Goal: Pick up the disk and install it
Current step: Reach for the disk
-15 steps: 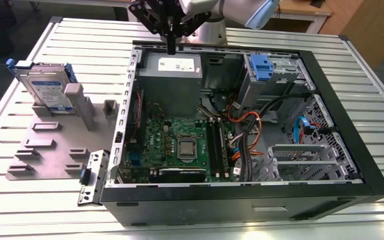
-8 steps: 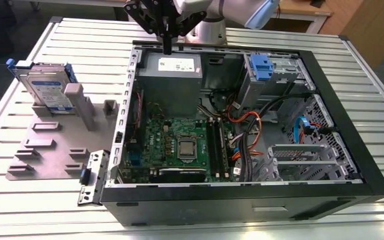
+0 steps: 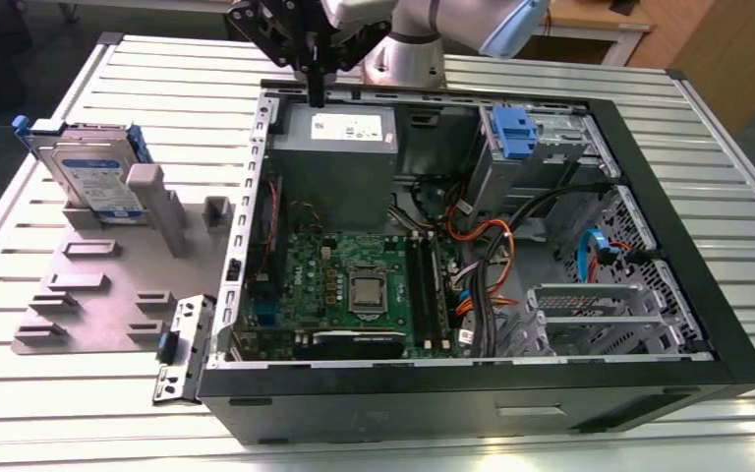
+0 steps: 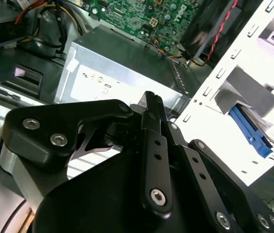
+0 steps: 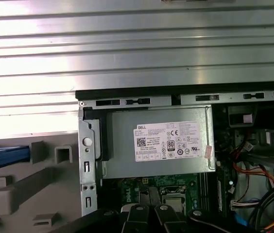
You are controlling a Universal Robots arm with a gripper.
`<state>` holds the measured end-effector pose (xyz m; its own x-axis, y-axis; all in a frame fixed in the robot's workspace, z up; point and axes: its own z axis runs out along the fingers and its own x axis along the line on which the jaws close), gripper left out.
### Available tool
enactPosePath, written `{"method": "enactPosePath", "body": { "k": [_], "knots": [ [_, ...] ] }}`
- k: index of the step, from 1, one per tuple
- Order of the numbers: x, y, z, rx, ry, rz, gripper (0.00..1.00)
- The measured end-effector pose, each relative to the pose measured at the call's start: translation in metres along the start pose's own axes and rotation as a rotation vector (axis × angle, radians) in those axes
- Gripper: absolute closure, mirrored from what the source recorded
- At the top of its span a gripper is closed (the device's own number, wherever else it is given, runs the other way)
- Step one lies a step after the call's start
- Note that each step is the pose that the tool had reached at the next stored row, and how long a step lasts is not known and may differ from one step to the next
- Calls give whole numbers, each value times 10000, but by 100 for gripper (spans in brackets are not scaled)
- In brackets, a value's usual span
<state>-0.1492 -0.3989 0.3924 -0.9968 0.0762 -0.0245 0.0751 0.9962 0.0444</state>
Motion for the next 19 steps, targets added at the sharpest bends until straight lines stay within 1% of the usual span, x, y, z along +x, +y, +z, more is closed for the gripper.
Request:
{"method": "enactPosePath", "body": {
  "k": [8, 19],
  "knots": [
    [148, -11, 2, 0, 1, -1, 89],
    [389, -29, 10, 0, 0, 0, 89]
  ]
}}
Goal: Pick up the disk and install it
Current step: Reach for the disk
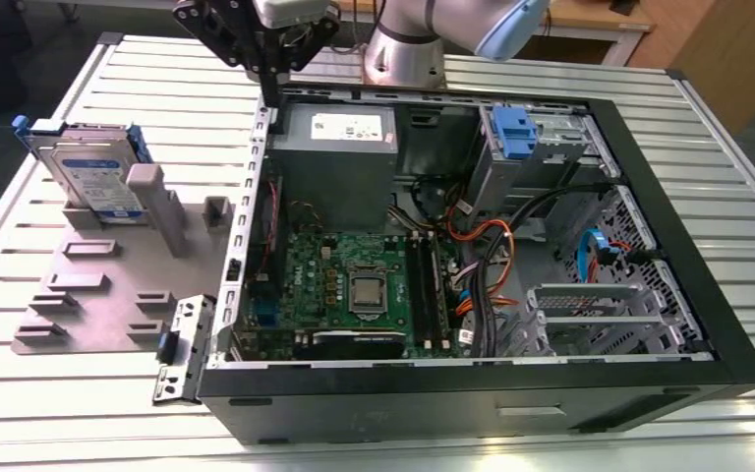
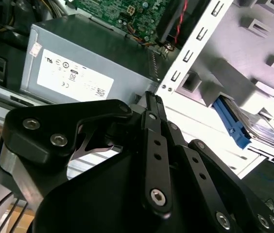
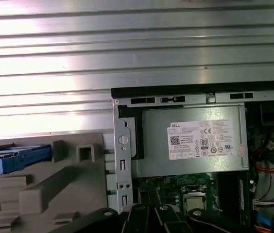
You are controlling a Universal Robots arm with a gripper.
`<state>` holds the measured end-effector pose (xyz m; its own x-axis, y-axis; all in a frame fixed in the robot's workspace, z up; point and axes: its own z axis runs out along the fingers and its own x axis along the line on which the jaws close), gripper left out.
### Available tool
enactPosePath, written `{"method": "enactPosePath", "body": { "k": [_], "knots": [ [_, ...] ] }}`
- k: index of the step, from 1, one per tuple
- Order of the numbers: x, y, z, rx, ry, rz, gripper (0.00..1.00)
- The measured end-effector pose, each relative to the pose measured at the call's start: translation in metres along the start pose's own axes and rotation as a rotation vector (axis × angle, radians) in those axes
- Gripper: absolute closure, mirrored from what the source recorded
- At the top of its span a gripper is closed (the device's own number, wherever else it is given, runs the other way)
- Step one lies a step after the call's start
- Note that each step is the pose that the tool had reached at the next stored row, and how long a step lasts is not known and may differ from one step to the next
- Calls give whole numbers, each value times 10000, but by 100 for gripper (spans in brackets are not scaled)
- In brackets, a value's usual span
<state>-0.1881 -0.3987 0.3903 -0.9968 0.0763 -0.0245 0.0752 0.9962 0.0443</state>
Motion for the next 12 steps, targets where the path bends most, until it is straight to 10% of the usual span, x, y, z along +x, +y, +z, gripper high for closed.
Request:
{"method": "enactPosePath", "body": {
  "k": [12],
  "knots": [
    [245, -18, 10, -1, -1, -1, 89]
  ]
}}
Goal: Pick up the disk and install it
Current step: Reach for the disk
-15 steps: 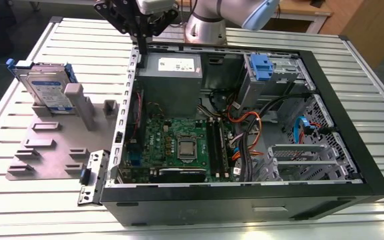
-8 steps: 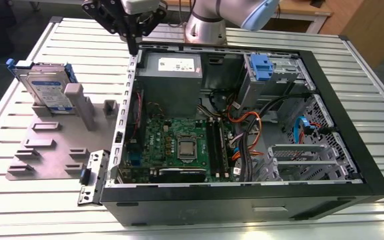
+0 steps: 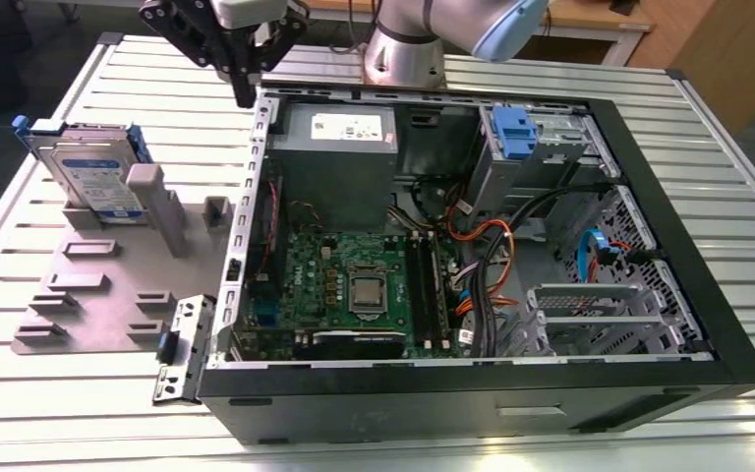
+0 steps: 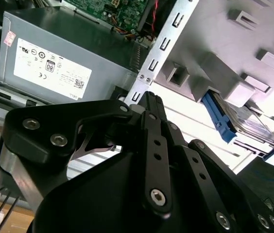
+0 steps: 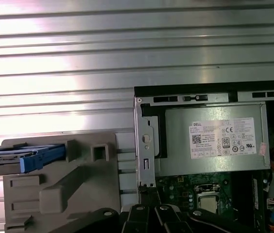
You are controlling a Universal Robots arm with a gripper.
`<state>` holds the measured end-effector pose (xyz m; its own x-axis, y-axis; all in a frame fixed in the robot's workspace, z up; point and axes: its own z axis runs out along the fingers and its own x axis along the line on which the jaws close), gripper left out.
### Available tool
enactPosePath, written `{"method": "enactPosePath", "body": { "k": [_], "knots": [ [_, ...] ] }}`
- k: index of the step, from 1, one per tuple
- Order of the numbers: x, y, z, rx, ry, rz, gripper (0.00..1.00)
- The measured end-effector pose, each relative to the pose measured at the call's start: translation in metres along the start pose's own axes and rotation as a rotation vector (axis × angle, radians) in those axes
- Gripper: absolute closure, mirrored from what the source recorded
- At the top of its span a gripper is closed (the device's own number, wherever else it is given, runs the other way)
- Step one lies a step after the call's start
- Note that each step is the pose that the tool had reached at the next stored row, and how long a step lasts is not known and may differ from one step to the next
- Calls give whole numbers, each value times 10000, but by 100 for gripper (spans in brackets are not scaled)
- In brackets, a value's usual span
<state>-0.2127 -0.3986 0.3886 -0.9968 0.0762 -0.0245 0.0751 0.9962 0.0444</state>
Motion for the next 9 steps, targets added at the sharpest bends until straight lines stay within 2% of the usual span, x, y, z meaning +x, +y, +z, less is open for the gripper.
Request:
{"method": "enactPosePath", "body": {
  "k": [9],
  "knots": [
    [88, -7, 4, 1, 1, 0, 89]
  ]
}}
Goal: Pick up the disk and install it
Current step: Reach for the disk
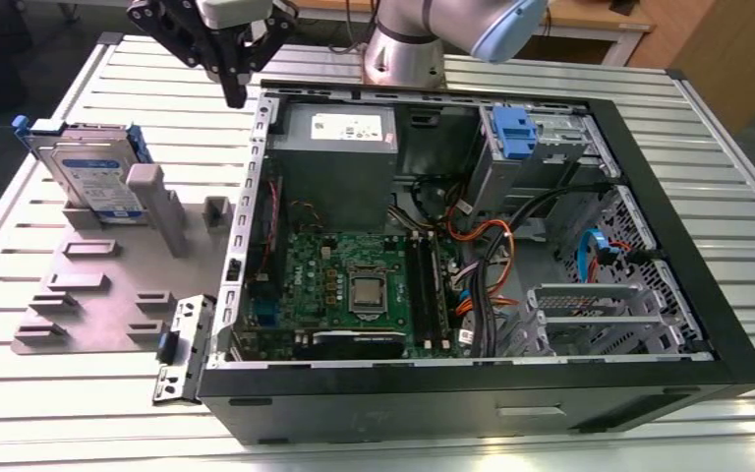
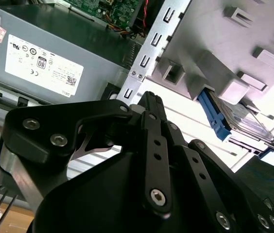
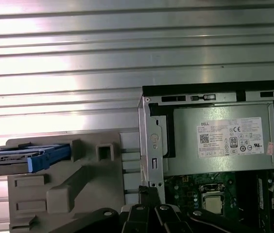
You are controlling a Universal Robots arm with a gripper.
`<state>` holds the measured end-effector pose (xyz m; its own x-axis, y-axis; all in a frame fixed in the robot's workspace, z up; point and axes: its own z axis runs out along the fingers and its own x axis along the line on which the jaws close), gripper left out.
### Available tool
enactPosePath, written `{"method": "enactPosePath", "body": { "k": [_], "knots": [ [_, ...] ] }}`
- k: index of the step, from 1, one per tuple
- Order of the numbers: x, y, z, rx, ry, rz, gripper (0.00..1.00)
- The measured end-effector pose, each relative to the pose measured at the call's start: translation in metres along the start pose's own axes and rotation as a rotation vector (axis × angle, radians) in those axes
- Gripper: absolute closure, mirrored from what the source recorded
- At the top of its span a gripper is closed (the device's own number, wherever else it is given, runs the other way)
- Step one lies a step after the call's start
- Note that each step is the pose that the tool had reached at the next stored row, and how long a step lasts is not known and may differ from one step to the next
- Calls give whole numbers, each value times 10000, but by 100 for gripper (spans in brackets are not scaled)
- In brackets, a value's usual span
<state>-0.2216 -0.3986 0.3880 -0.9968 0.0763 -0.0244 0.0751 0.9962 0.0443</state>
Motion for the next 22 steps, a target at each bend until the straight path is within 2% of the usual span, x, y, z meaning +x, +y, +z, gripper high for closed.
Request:
{"method": "enactPosePath", "body": {
  "k": [5, 15, 22],
  "knots": [
    [80, -3, 14, 0, 0, -1, 89],
    [286, -1, 72, 1, 0, -1, 89],
    [455, 0, 114, 2, 0, 0, 89]
  ]
}}
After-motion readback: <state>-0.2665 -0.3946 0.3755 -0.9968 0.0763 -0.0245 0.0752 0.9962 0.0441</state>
